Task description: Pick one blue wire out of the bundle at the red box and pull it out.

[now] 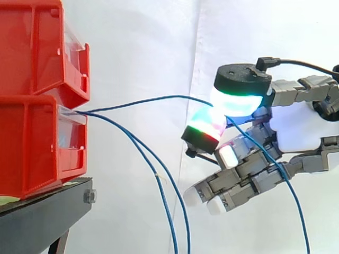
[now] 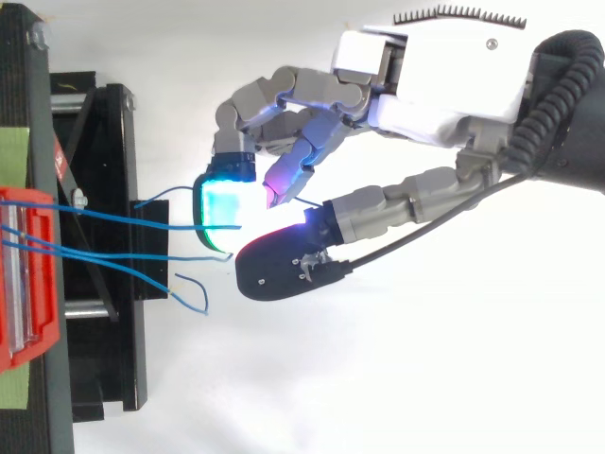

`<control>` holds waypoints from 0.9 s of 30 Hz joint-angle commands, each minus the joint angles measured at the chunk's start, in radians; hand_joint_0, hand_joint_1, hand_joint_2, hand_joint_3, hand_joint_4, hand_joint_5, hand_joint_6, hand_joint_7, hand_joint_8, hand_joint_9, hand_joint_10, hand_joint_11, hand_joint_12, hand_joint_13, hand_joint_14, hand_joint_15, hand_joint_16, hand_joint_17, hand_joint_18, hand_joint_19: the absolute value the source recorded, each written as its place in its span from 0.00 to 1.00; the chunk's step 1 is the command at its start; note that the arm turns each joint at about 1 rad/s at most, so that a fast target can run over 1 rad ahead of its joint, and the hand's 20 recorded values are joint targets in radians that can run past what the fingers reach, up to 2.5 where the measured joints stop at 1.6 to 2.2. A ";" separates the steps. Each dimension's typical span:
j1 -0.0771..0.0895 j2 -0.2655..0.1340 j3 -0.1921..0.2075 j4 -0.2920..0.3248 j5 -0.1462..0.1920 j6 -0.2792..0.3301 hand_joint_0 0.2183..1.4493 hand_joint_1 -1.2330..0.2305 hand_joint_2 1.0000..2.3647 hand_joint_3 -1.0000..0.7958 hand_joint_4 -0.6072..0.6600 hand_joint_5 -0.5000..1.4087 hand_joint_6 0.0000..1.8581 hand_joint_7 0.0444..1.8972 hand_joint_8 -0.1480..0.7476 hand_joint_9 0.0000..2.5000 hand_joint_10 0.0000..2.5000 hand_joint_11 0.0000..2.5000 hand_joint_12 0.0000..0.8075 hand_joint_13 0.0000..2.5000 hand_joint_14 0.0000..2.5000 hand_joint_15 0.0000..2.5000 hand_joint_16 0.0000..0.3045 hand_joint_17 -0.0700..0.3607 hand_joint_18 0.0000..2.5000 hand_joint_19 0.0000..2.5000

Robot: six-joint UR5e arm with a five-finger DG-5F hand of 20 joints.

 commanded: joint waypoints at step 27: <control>0.002 0.000 0.000 -0.001 0.002 -0.006 0.30 0.26 0.00 0.52 0.45 0.22 0.45 0.63 0.50 0.39 0.01 0.22 0.53 0.17 0.00 0.07 0.24 0.55 0.14 0.06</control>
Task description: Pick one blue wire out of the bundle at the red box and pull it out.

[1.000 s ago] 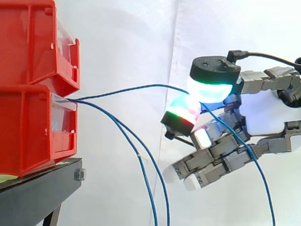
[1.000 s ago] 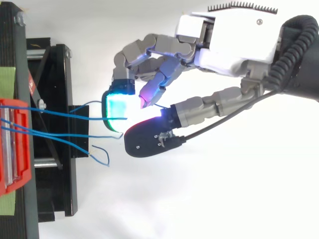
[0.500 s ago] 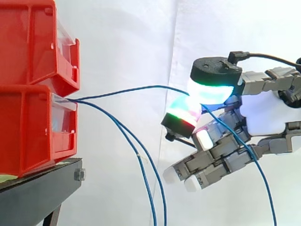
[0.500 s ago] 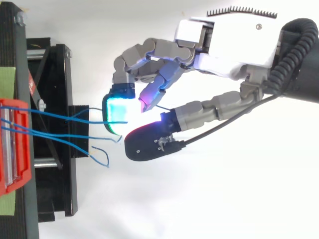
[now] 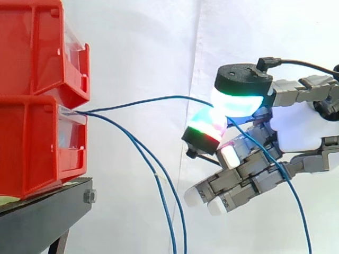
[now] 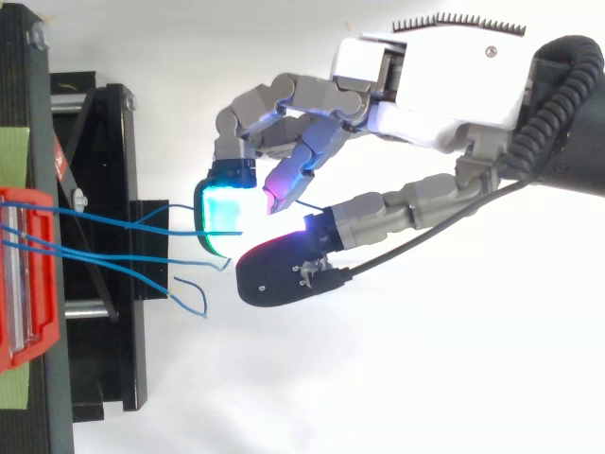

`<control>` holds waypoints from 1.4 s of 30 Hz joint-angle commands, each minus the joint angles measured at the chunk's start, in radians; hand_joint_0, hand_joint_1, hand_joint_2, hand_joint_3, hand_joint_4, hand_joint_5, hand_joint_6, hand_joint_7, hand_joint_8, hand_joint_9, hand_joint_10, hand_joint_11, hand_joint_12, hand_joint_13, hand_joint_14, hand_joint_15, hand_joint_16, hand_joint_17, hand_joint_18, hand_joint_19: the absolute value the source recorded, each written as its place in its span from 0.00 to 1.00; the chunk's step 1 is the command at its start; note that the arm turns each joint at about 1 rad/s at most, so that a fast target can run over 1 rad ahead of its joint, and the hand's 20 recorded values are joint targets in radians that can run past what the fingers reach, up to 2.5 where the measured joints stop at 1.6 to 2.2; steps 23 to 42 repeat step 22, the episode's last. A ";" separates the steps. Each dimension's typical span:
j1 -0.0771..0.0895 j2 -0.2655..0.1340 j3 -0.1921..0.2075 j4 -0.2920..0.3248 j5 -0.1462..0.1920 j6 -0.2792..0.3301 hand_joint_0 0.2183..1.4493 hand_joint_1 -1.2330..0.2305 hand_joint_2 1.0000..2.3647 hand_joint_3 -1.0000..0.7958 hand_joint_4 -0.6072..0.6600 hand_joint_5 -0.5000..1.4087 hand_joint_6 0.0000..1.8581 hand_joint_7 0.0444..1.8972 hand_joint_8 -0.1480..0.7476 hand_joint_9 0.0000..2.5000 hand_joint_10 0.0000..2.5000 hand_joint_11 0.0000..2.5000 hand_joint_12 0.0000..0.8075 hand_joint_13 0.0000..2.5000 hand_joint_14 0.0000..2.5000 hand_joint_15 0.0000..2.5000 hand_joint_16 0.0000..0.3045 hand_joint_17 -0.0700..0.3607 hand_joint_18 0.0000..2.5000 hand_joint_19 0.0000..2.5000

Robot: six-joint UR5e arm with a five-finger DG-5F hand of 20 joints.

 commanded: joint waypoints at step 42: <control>0.000 0.000 0.000 0.000 0.000 -0.001 0.30 0.26 0.00 0.53 0.46 0.22 0.45 0.63 0.50 0.40 0.01 0.23 0.53 0.17 0.00 0.07 0.25 0.56 0.14 0.06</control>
